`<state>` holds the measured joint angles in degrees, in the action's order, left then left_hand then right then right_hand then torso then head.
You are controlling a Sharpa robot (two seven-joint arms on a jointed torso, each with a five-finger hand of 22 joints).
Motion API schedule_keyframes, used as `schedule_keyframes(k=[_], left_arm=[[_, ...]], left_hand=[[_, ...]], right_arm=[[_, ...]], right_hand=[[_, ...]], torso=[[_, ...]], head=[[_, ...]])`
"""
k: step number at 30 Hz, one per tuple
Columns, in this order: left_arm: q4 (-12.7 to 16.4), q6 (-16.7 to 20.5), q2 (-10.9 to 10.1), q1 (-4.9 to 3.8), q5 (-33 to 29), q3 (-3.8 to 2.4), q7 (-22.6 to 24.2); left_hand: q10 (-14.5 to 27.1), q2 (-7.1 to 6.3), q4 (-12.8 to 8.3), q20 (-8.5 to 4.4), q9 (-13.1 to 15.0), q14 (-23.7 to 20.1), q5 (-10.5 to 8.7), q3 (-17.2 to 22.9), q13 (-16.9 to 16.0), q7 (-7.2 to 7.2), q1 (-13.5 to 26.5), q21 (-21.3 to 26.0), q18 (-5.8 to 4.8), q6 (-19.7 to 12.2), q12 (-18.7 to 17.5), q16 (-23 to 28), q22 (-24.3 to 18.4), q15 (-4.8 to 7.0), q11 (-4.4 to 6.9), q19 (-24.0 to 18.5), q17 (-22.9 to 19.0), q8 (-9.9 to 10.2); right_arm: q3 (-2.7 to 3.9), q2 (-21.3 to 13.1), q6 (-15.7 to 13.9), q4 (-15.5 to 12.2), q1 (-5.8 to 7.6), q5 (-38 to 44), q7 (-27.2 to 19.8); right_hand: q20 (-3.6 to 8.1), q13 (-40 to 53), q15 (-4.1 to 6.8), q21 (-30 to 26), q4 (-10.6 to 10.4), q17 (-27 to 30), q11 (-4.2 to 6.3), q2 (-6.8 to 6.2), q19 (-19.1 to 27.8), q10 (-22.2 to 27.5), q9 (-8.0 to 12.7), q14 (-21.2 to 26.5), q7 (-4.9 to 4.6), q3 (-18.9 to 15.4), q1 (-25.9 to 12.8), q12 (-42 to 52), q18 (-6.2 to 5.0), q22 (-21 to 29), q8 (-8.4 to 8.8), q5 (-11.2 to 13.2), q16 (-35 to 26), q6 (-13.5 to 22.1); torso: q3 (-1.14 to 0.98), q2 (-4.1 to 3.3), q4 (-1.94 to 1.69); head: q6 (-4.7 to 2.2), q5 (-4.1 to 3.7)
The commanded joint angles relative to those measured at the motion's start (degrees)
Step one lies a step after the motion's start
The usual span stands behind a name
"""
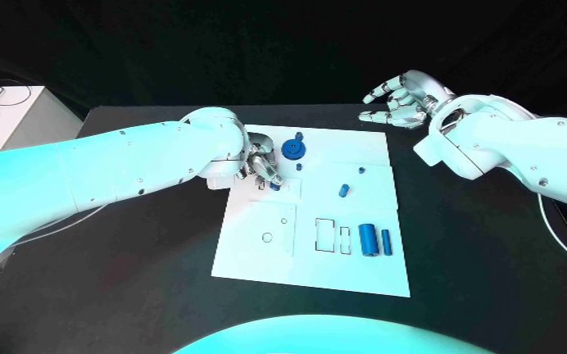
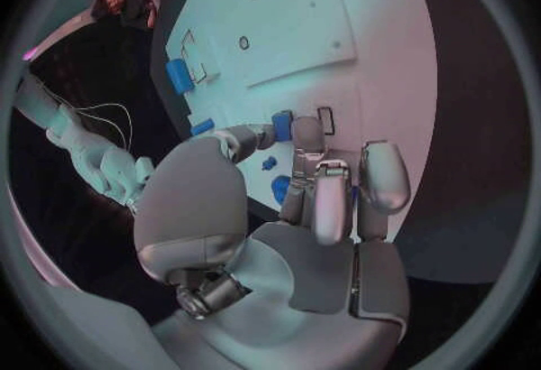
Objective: Assemble the parts on the task board
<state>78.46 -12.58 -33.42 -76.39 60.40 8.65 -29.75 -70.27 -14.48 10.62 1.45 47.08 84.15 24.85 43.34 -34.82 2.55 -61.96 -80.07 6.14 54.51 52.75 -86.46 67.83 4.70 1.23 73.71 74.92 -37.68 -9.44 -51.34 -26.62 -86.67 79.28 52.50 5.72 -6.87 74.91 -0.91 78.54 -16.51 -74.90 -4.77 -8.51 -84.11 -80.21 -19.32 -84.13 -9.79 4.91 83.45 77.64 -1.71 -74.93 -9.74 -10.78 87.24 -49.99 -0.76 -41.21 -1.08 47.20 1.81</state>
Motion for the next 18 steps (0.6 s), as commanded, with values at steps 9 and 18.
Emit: schedule_keyframes(k=[9,18], left_arm=[[-0.1,-1.7,0.2,0.53,0.7,0.67,0.1],[0.2,-2.1,0.3,0.62,1.3,1.07,0.0]], left_hand=[[-0.3,0.32,-12.6,-0.01,5.6,4.1,0.31,12.1,0.0,-0.19,-0.1,-0.3,-1.09,0.5,0.2,-0.1,0.0,0.38,0.66,0.4,8.6,0.1],[-0.3,0.34,-12.6,-0.02,5.6,4.1,0.36,12.1,-0.1,-0.19,-0.1,-0.4,-1.09,0.5,0.3,-0.2,0.1,0.38,0.67,0.4,8.7,0.1]], right_arm=[[0.02,0.0,0.1,0.0,-0.14,1.6,-0.5],[0.02,0.0,0.2,-0.1,-0.26,1.5,-0.5]], right_hand=[[0.3,4.1,0.34,-0.2,-0.1,-8.8,-0.06,-0.02,-0.1,0.3,-0.1,-4.1,0.07,0.4,-0.6,-0.1,-1.04,-9.6,-0.24,-0.2,-0.4,0.3],[0.31,4.1,0.35,-0.1,-0.1,-8.8,-0.04,0.05,-0.2,0.3,-0.1,-4.1,0.09,0.4,-0.8,-0.1,-1.02,-9.7,-0.37,-0.3,-0.4,0.3]], torso=[[0.0,0.02,-0.04],[0.03,0.05,-0.01]], head=[[0.51,-0.02],[0.71,0.04]])
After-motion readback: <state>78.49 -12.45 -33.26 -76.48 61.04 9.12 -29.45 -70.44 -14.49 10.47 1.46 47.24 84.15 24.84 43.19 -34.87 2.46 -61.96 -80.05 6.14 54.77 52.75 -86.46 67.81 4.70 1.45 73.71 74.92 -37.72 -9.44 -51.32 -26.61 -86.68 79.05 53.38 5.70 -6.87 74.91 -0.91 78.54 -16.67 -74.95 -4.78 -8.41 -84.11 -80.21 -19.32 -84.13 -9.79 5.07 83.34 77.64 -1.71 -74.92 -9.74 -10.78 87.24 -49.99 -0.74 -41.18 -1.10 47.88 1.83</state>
